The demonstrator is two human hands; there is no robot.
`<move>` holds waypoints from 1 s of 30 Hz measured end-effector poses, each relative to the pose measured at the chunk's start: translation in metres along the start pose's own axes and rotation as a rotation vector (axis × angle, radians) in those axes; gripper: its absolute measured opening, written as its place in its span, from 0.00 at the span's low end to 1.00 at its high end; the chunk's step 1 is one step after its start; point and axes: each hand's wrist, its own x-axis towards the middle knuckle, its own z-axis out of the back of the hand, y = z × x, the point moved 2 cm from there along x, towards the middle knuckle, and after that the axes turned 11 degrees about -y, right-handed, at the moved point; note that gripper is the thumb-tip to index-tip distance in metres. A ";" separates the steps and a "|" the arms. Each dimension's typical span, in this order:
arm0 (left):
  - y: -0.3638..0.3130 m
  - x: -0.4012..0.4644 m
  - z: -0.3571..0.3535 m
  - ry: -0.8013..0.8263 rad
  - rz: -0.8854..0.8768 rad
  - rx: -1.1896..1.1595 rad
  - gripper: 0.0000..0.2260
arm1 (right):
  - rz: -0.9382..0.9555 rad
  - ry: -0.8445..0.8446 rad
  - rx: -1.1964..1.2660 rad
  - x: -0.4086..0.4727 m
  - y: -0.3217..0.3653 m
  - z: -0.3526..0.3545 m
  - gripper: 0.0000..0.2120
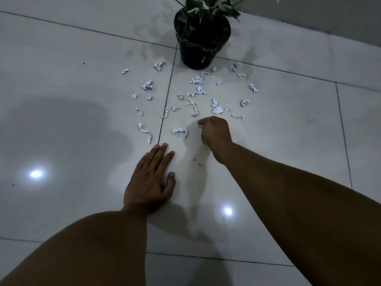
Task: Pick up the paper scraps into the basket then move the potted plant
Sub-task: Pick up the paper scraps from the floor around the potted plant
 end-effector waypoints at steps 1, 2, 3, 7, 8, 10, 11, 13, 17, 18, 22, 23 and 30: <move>0.000 0.000 0.000 0.002 0.000 -0.001 0.28 | -0.034 0.048 0.024 -0.001 0.001 0.000 0.11; 0.001 0.000 0.000 0.006 -0.001 -0.001 0.28 | -0.055 0.086 0.034 -0.003 0.002 -0.002 0.10; 0.001 0.000 0.000 0.012 -0.002 0.001 0.28 | -0.053 0.111 0.022 -0.005 0.003 -0.003 0.11; 0.002 0.000 -0.001 0.026 -0.007 0.004 0.28 | 0.103 0.074 -0.138 -0.011 0.004 -0.013 0.12; 0.002 0.000 -0.001 0.029 -0.005 0.006 0.28 | 0.161 0.057 -0.191 -0.013 0.002 -0.015 0.12; 0.002 0.000 -0.001 0.032 0.000 0.009 0.28 | 0.299 0.006 -0.286 -0.018 0.000 -0.018 0.11; 0.002 0.000 -0.001 0.031 0.000 0.011 0.28 | 0.367 -0.021 -0.306 -0.020 -0.002 -0.019 0.10; 0.003 0.000 -0.001 0.031 -0.002 0.013 0.28 | 0.463 -0.045 -0.309 -0.023 -0.003 -0.022 0.09; 0.003 0.001 -0.002 0.033 -0.001 0.011 0.28 | 0.538 0.015 -0.307 -0.026 -0.005 -0.024 0.16; 0.003 0.000 -0.003 0.033 -0.001 0.013 0.28 | 0.561 0.014 -0.319 -0.026 -0.005 -0.024 0.16; 0.003 -0.001 -0.003 0.038 -0.001 0.018 0.28 | 0.610 0.021 -0.349 -0.024 -0.007 -0.026 0.07; 0.004 -0.001 -0.003 0.041 0.000 0.021 0.28 | 0.608 0.022 -0.348 -0.024 -0.008 -0.027 0.06; 0.004 0.000 -0.005 0.038 0.009 0.015 0.28 | 0.431 -0.007 -0.215 -0.023 -0.004 -0.016 0.06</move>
